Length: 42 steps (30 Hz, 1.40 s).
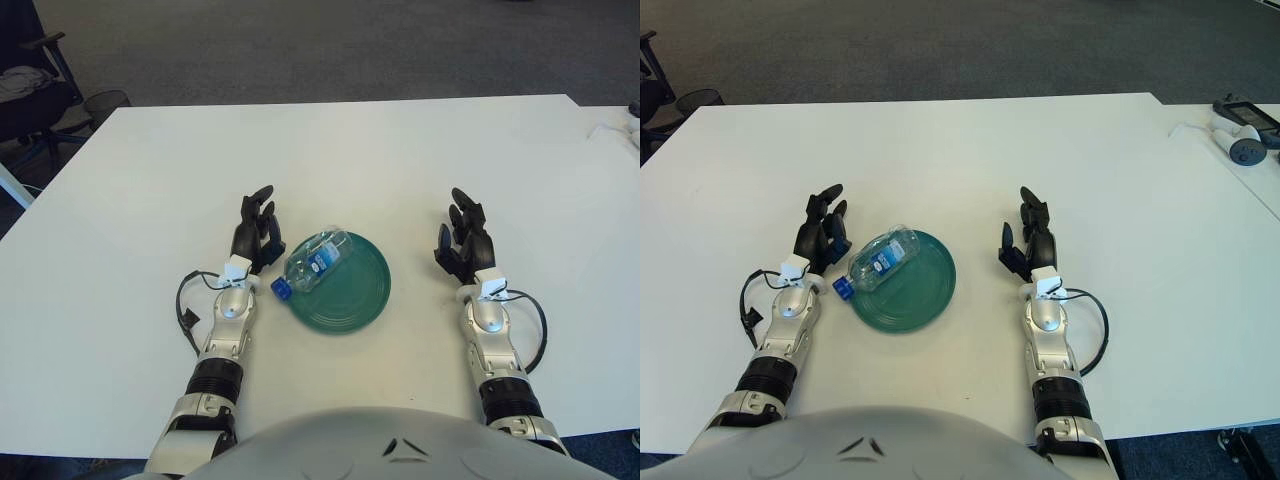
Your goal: Put the bottle into the plate.
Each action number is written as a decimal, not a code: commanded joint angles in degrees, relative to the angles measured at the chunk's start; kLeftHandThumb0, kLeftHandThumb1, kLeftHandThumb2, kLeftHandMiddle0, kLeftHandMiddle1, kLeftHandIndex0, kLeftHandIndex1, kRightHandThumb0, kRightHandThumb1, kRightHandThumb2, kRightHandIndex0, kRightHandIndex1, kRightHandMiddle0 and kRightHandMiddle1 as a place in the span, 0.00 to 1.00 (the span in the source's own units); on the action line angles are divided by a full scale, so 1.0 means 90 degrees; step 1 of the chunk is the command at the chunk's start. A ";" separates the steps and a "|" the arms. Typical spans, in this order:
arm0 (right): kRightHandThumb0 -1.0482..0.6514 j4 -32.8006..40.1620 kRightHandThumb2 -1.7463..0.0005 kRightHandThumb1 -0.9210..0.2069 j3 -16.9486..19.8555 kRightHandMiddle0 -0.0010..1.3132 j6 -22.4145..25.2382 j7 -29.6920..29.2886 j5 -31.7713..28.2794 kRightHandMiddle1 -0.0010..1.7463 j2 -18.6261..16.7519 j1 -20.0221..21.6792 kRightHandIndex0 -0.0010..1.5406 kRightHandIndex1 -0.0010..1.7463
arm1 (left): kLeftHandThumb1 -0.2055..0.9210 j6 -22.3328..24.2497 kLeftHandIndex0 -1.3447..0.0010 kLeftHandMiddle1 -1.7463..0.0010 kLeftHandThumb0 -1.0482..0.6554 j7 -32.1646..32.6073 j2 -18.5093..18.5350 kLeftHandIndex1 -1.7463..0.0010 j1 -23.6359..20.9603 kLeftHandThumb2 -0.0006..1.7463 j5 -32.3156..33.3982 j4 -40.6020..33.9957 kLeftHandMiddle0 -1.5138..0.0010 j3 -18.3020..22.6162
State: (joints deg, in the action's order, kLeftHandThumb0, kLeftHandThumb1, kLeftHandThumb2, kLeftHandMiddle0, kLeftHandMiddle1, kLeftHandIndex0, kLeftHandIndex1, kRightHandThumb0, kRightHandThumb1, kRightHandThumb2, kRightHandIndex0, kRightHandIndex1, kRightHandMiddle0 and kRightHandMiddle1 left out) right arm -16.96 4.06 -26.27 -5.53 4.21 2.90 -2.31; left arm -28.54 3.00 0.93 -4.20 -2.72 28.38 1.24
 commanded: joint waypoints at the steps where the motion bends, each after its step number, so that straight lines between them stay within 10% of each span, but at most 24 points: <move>1: 0.17 0.0084 0.58 0.00 -0.0041 0.00 0.0288 0.0139 -0.0133 0.26 -0.0043 -0.0376 0.15 0.02 | 1.00 0.0232 1.00 0.98 0.12 0.0056 -0.0018 0.51 0.0283 0.54 -0.0032 0.0193 0.73 0.0015; 27: 0.23 0.1716 0.71 0.00 -0.0382 0.00 0.1613 0.0783 -0.0485 0.31 -0.0156 -0.1725 0.18 0.02 | 1.00 0.0265 1.00 0.98 0.12 0.0096 -0.0077 0.49 0.0197 0.54 -0.0069 0.0165 0.73 -0.0029; 42: 0.23 0.1526 0.71 0.00 -0.0274 0.00 0.1241 0.0722 -0.0471 0.30 -0.0165 -0.1692 0.19 0.02 | 1.00 0.0270 1.00 0.99 0.12 0.0126 -0.0121 0.51 0.0138 0.54 -0.0086 0.0241 0.74 -0.0023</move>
State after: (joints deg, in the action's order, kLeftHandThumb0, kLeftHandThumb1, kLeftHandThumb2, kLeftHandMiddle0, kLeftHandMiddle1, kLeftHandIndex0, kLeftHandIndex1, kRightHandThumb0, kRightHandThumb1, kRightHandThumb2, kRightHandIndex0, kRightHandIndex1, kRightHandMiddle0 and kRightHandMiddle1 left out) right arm -0.17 1.31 -16.49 1.09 0.28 1.66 -15.96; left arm -27.95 3.79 0.05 -4.58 -3.16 28.00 1.16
